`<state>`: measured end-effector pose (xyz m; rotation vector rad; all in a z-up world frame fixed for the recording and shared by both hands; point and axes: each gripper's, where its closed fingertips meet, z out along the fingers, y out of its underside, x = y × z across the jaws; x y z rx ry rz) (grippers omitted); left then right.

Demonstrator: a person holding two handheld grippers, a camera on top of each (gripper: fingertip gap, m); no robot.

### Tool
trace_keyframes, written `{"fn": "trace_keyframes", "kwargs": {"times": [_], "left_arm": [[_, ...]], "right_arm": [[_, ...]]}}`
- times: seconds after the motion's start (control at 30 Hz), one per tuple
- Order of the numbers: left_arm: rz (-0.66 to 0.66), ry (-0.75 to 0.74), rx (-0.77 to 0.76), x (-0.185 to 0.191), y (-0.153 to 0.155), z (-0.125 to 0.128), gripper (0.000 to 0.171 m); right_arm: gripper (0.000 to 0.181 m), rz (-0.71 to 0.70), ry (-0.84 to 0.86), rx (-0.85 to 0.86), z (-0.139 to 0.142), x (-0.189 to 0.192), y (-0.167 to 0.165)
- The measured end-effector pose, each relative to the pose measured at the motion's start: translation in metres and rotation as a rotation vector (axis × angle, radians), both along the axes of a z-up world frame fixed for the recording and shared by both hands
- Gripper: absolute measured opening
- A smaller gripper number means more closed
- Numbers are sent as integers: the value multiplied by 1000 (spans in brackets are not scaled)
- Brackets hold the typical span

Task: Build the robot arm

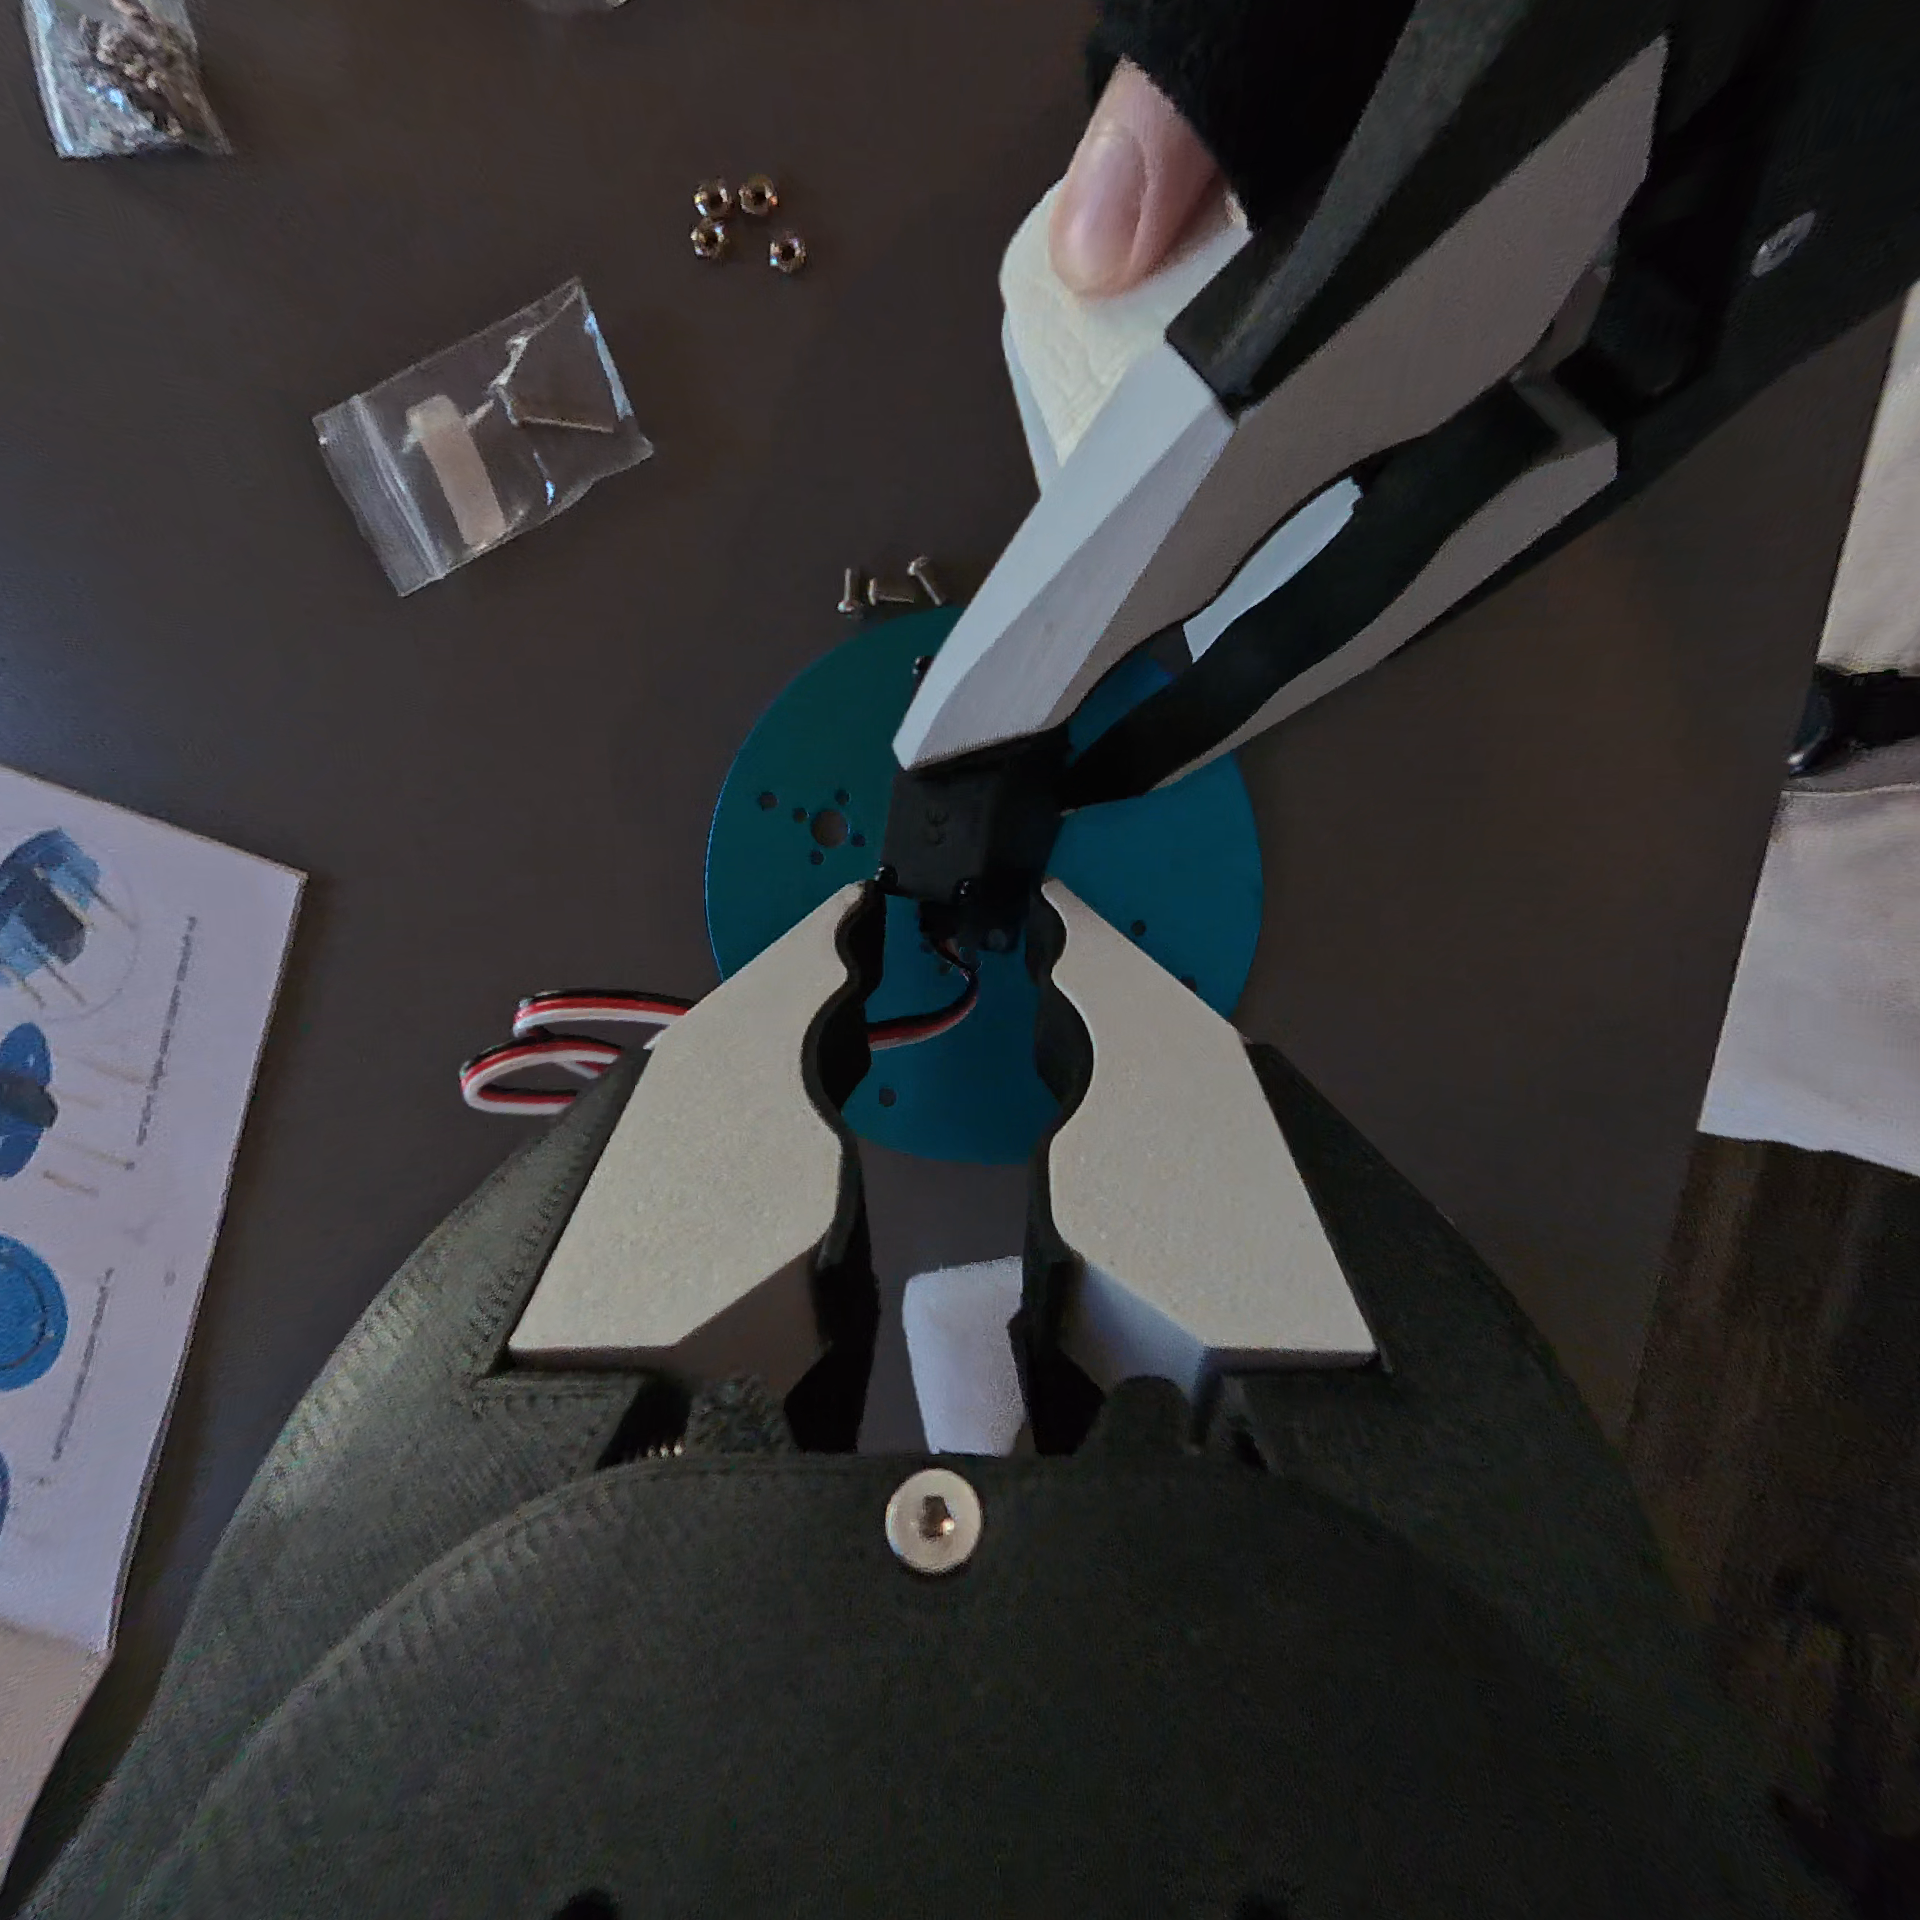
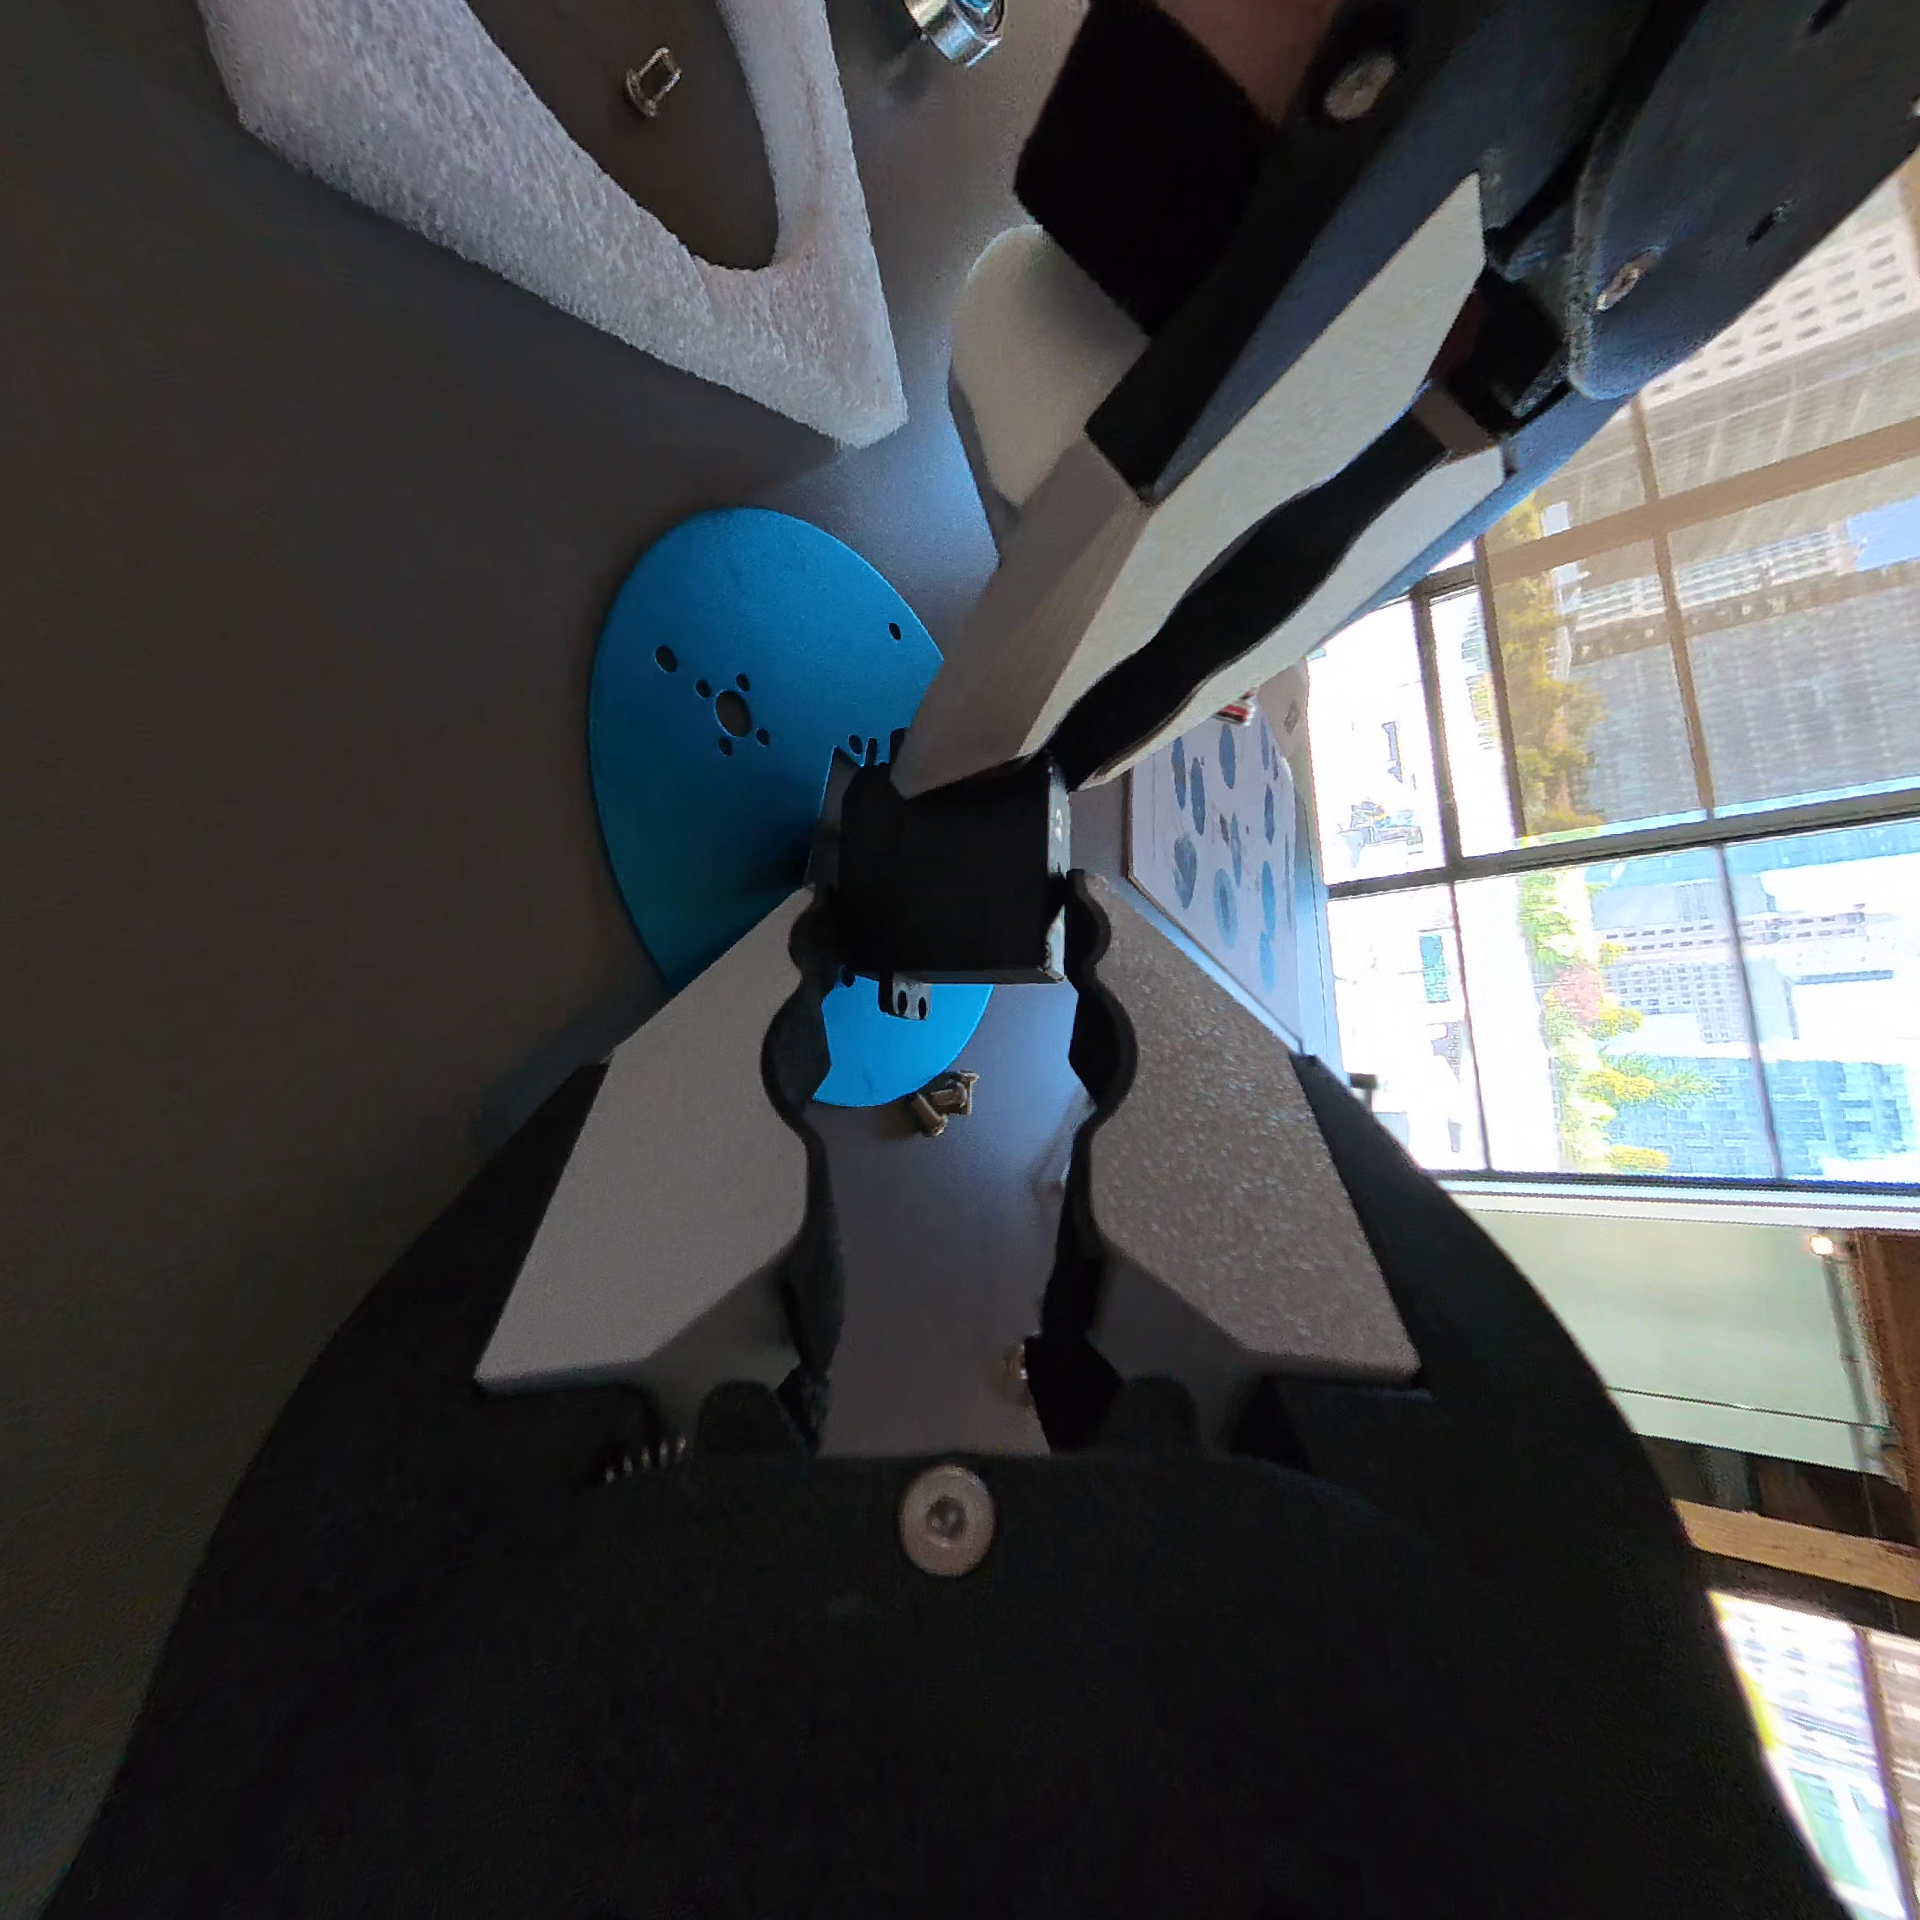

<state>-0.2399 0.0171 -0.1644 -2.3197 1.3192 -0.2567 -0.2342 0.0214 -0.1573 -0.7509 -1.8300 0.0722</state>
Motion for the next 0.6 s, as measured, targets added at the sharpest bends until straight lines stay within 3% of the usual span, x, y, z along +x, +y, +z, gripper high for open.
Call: {"fn": "trace_keyframes", "kwargs": {"times": [0.07, 0.13, 0.27, 0.37, 0.43, 0.5, 0.53, 0.57, 0.6], "left_arm": [[-48, -23, -4, 0, -1, 0, 25], [-92, -13, 6, -3, -1, -1, 17], [-201, 22, 59, -3, -1, -1, 15], [-203, -8, 35, -2, 2, -1, 15], [-193, -46, 6, -2, 3, -1, 15], [-192, -74, 4, -3, 3, -1, 15], [-186, -76, 8, -4, 4, -1, 15], [-165, -76, 6, -7, 4, 0, 18], [-119, -86, 9, -11, 5, 6, 37]], "right_arm": [[47, 14, -12, -122, 0, 2, -5], [61, 38, -26, -382, 6, 5, -16], [57, 25, -39, -811, 35, 0, -7], [47, -31, -177, -867, 24, -3, 0], [49, -100, -264, -832, 11, -3, 2], [25, -145, -284, -784, 3, -5, 6], [23, -152, -273, -791, 3, -8, 5], [21, -164, -276, -799, 3, -8, 6], [22, -172, -281, -808, 2, -8, 6]]}}
